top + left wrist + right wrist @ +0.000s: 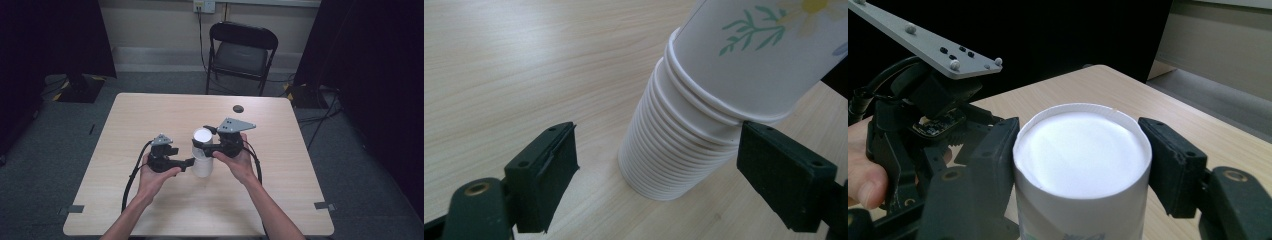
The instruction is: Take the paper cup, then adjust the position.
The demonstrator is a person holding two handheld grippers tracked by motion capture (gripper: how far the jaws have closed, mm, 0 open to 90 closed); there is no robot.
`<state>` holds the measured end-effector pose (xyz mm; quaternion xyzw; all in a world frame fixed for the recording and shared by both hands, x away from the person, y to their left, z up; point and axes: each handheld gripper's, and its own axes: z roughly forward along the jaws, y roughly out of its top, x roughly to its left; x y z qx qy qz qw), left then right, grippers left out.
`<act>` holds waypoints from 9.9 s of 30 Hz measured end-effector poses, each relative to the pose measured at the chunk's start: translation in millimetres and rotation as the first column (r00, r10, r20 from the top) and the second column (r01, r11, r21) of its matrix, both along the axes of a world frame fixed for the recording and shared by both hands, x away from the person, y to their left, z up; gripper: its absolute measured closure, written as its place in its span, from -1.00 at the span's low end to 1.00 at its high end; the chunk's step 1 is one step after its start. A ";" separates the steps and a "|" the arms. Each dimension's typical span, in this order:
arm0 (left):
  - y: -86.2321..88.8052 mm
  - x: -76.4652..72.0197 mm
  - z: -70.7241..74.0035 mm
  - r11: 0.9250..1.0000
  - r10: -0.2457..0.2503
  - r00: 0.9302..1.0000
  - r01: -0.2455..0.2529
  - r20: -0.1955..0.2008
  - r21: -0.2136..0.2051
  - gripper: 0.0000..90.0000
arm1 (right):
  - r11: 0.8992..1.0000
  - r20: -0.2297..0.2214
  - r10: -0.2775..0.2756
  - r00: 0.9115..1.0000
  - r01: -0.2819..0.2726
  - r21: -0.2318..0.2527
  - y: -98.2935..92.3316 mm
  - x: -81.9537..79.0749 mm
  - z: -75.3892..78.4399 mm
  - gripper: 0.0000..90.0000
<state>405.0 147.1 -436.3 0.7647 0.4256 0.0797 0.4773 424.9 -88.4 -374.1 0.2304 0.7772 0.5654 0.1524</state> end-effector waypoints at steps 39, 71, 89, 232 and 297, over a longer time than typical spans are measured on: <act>-3.4 3.6 -3.6 0.998 -0.032 0.996 0.028 -0.081 -0.051 -0.63 | 1.000 -0.017 -0.018 1.000 0.019 0.025 -4.1 1.4 -4.8 -0.21; -5.9 11.5 -10.0 1.000 -0.011 0.987 0.007 -0.163 -0.023 -0.66 | 0.998 -0.004 -0.021 1.000 0.022 0.051 -6.9 -0.7 -6.1 -0.21; 1.1 9.3 -10.9 0.989 0.008 0.990 -0.029 -0.138 -0.148 -0.66 | 0.999 -0.017 -0.035 0.999 0.035 0.024 -6.0 2.6 -4.4 -0.21; -5.2 -72.3 20.4 0.976 -0.206 0.950 0.216 0.233 -0.019 -0.10 | 0.941 -0.309 -0.045 0.950 0.144 0.307 -67.9 -55.3 7.4 -0.18; -1.6 -90.8 36.1 0.986 -0.136 0.908 0.163 0.397 -0.034 0.95 | 0.891 -0.433 0.136 0.891 0.081 0.446 -36.8 -63.6 -14.3 -0.59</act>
